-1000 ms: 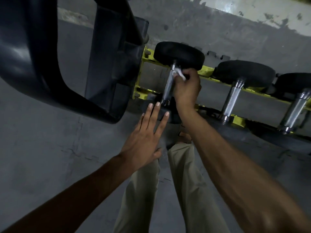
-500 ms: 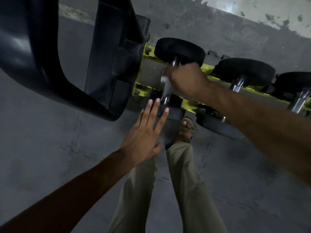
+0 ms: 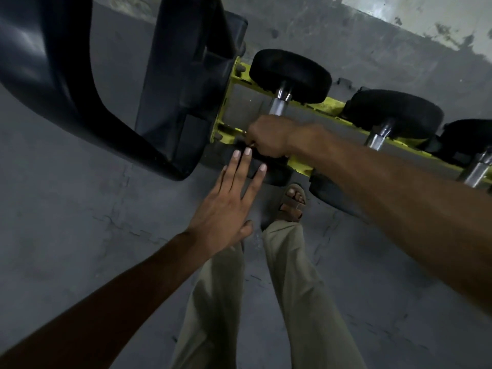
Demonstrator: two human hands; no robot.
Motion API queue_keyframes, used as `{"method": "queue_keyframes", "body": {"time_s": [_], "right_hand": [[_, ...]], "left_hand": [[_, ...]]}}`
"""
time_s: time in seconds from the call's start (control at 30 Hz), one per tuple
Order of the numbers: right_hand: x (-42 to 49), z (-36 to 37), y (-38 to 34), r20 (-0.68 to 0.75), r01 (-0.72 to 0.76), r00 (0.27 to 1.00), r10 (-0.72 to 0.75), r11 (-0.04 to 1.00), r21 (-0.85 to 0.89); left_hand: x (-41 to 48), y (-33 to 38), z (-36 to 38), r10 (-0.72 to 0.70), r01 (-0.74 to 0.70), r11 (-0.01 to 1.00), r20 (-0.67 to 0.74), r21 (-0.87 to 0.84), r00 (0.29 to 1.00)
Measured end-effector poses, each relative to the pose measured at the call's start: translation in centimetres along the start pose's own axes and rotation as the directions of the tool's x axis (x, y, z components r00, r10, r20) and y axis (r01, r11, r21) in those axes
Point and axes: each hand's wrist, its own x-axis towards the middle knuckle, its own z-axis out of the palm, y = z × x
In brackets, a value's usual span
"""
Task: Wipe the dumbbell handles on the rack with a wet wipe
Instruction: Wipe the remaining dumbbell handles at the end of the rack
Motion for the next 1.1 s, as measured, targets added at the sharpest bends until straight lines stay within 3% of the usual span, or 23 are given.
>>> {"method": "queue_keyframes", "body": {"time_s": [0.1,0.17,0.23,0.27,0.33,0.4,0.43,0.47,0.53,0.57,0.63,0.73,0.8,0.87,0.93,1.0,1.07,1.1], "right_hand": [[-2.1,1.2,1.7,-0.17,0.075,0.981,-0.094,0.99,-0.117],[-3.1,1.4,3.9,-0.353,0.007,0.933,-0.077,0.981,-0.195],[-3.6,1.9,6.4,-0.556,-0.125,0.83,0.054,0.988,-0.09],[-3.5,2.7,6.6,-0.615,-0.12,0.784,0.083,0.993,-0.019],[-2.5,5.0,5.1,-0.563,-0.026,0.825,-0.046,0.992,-0.12],[-2.0,6.7,3.7,-0.393,0.14,0.883,-0.256,0.944,-0.299],[-2.0,6.5,3.7,-0.365,0.152,0.889,-0.276,0.931,-0.333],[-1.8,5.9,4.4,-0.459,0.099,0.861,-0.22,0.957,-0.272],[-1.9,6.2,5.1,-0.646,-0.031,0.757,0.094,0.994,0.109],[-2.5,6.4,4.2,-0.677,-0.031,0.702,0.22,0.96,0.28],[-3.3,7.8,1.5,-0.655,0.021,0.699,0.287,0.908,0.419],[-3.5,9.4,0.2,-0.453,0.009,0.68,0.576,0.612,0.791],[-2.7,10.0,0.5,-0.226,-0.032,0.665,0.712,0.329,0.944],[-1.5,9.3,1.1,-0.036,0.021,0.636,0.771,0.03,0.999],[0.0,8.0,2.4,0.109,0.139,0.648,0.754,-0.258,0.956],[1.7,6.0,3.6,0.188,0.282,0.737,0.649,-0.548,0.787],[2.9,4.7,4.5,0.189,0.371,0.822,0.538,-0.756,0.539],[3.4,4.6,4.9,0.179,0.397,0.841,0.51,-0.808,0.435]], "left_hand": [[0.0,0.1,-0.1,-0.01,0.01,1.0,0.003,0.012,1.0],[0.1,0.2,-0.3,-0.016,0.016,1.0,0.009,0.019,1.0],[0.0,0.3,-0.4,-0.028,0.027,0.999,0.01,0.027,1.0],[0.0,0.3,-0.3,-0.032,0.032,0.999,0.006,0.033,0.999],[0.1,0.4,-0.2,-0.03,0.03,0.999,0.005,0.028,1.0],[0.1,0.5,0.0,-0.034,0.034,0.999,0.006,0.023,0.999],[0.2,0.5,0.1,-0.039,0.039,0.999,0.006,0.023,0.999],[0.2,0.6,0.2,-0.043,0.043,0.999,0.006,0.021,0.999],[0.2,0.5,0.3,-0.038,0.038,0.999,-0.003,0.03,0.999],[0.2,0.5,0.2,-0.033,0.033,0.999,-0.009,0.032,0.999],[0.1,0.4,0.1,-0.022,0.022,0.999,-0.019,0.028,1.0],[0.0,0.3,0.0,-0.016,0.017,1.0,-0.029,0.012,0.999],[0.0,0.3,0.0,-0.016,0.016,1.0,-0.029,0.0,0.999],[0.0,0.3,0.1,-0.014,0.014,1.0,-0.03,-0.005,0.999],[0.0,0.2,0.4,-0.012,0.012,1.0,-0.025,-0.008,1.0],[0.1,0.1,0.5,-0.011,0.011,1.0,-0.022,-0.005,1.0],[0.0,-0.1,0.7,-0.001,0.001,1.0,-0.021,-0.01,1.0],[0.0,-0.1,0.7,0.005,-0.005,1.0,-0.023,-0.011,1.0]]}}
